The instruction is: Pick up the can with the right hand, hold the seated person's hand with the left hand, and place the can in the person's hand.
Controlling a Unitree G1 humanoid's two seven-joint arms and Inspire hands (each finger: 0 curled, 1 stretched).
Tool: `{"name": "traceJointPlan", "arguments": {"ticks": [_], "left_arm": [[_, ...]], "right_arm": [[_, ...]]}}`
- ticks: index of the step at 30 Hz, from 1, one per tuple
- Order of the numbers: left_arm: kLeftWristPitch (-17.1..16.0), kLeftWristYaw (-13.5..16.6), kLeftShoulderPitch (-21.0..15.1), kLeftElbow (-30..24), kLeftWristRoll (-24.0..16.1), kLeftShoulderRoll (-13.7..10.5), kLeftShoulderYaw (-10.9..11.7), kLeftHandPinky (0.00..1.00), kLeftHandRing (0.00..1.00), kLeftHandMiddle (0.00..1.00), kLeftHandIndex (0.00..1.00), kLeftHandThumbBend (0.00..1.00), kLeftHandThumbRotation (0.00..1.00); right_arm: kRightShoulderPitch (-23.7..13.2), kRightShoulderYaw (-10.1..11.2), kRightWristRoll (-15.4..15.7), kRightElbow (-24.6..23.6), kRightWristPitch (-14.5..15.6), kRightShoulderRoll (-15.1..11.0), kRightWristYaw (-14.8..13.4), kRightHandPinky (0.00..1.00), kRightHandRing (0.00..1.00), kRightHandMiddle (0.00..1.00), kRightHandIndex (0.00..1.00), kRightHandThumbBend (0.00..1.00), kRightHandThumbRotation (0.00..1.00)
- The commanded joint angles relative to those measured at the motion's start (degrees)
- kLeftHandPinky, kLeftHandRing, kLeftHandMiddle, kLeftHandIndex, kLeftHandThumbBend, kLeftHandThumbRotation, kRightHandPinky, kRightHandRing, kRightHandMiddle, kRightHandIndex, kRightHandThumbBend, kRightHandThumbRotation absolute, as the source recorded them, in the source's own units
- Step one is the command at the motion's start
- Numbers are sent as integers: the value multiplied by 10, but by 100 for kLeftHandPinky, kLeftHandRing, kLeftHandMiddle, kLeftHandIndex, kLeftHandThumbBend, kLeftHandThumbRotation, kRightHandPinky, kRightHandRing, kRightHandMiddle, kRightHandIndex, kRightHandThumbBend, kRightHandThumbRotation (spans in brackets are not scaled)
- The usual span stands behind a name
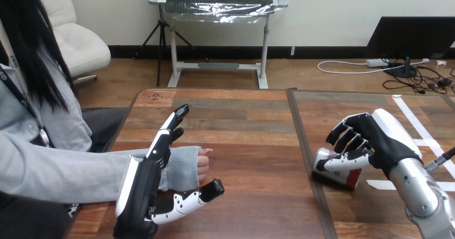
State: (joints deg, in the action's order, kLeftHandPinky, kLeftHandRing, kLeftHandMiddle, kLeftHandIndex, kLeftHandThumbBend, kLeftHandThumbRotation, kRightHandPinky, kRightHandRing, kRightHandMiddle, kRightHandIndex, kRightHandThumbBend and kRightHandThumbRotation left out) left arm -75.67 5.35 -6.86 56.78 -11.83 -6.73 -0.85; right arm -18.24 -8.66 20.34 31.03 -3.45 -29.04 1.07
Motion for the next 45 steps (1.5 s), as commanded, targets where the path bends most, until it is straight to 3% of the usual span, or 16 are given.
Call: {"name": "traceJointPlan", "arguments": {"ticks": [1, 14, 34, 45], "left_arm": [[-10, 1, -26, -20, 0, -3, 5, 91, 95, 94, 91, 100, 48], [-10, 3, -25, -22, -3, -5, 7, 90, 95, 94, 91, 100, 48], [-11, -4, -24, -21, 9, -7, 5, 90, 95, 94, 91, 100, 48], [-11, -10, -22, -20, 15, -11, 7, 90, 95, 94, 91, 100, 48]], "right_arm": [[-22, 17, -8, 7, -22, 7, -16, 41, 45, 48, 50, 81, 0], [-23, 16, -7, 7, -26, 10, -21, 40, 45, 48, 51, 81, 0], [-39, 3, -1, 15, 36, 8, 22, 53, 59, 62, 67, 88, 0], [-51, 4, -6, 48, 47, 11, 40, 57, 65, 67, 73, 88, 0]]}}
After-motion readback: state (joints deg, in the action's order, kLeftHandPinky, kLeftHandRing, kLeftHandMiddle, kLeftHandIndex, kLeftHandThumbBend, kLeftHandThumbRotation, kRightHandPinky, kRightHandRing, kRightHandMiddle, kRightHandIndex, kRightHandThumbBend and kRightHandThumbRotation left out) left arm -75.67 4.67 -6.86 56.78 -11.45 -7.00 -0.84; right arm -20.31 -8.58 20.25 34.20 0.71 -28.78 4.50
